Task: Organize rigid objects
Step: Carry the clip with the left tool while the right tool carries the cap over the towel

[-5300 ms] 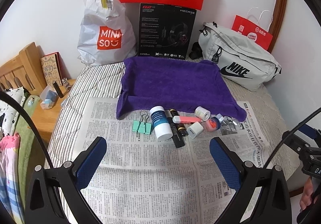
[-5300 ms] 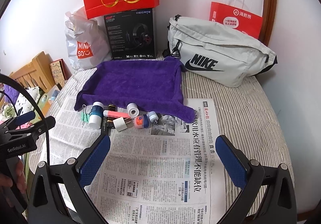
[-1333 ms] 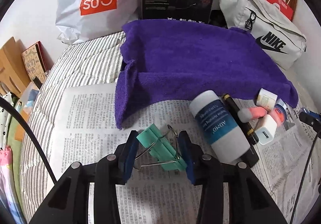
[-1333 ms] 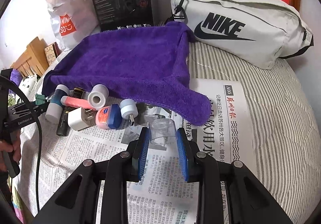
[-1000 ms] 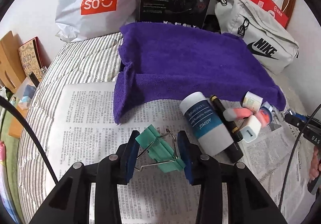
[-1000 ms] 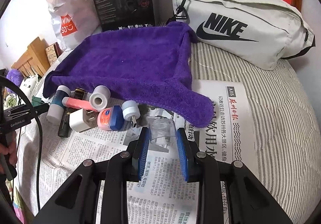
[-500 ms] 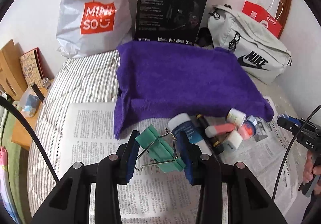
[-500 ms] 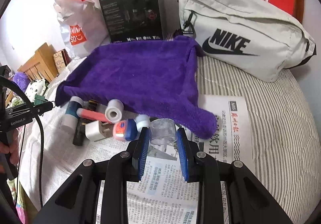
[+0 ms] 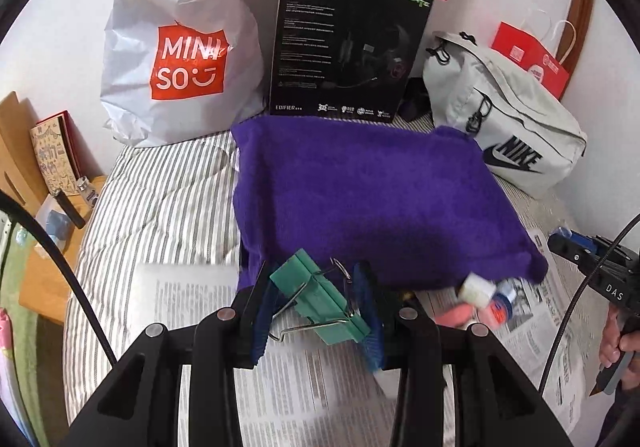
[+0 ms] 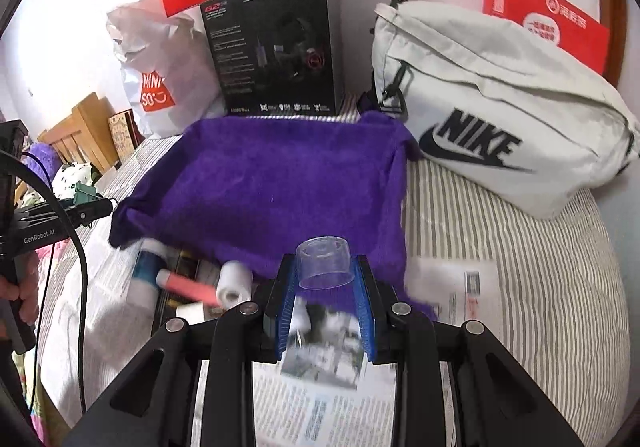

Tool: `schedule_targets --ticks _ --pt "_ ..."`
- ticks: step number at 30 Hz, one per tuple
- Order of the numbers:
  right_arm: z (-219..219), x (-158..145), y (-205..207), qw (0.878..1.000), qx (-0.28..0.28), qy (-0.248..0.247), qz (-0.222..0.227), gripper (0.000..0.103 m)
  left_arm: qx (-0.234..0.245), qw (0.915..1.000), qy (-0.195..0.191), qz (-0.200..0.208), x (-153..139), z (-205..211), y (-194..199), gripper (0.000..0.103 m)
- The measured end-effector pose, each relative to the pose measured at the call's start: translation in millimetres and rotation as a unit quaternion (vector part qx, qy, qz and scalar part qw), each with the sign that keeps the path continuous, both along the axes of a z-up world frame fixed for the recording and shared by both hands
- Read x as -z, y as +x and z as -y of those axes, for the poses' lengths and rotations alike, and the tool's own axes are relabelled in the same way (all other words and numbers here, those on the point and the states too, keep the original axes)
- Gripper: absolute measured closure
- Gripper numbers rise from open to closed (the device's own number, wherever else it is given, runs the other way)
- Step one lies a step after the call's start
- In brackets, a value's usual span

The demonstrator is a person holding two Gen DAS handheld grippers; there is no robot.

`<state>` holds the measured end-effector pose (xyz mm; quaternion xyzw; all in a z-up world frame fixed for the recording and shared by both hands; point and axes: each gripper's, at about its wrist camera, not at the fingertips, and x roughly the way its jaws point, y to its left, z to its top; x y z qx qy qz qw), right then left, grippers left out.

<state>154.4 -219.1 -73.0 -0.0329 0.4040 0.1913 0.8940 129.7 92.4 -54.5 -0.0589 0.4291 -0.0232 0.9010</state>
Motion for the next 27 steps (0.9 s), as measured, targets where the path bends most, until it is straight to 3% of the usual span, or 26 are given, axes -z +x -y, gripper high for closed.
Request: schedule_targets --ticks 10,27 --pt "-28.6 6.5 60.8 1.000 -0.009 -0.011 0.000 0.075 0.012 0.9999 -0.005 -0.009 10.4 -2.7 61.0 0.066" --pt "-68.2 54.2 168.3 0.997 -0.004 -0.064 -0.048 0.075 0.035 0.9983 -0.006 -0.047 51.3 11.1 157.6 0.066"
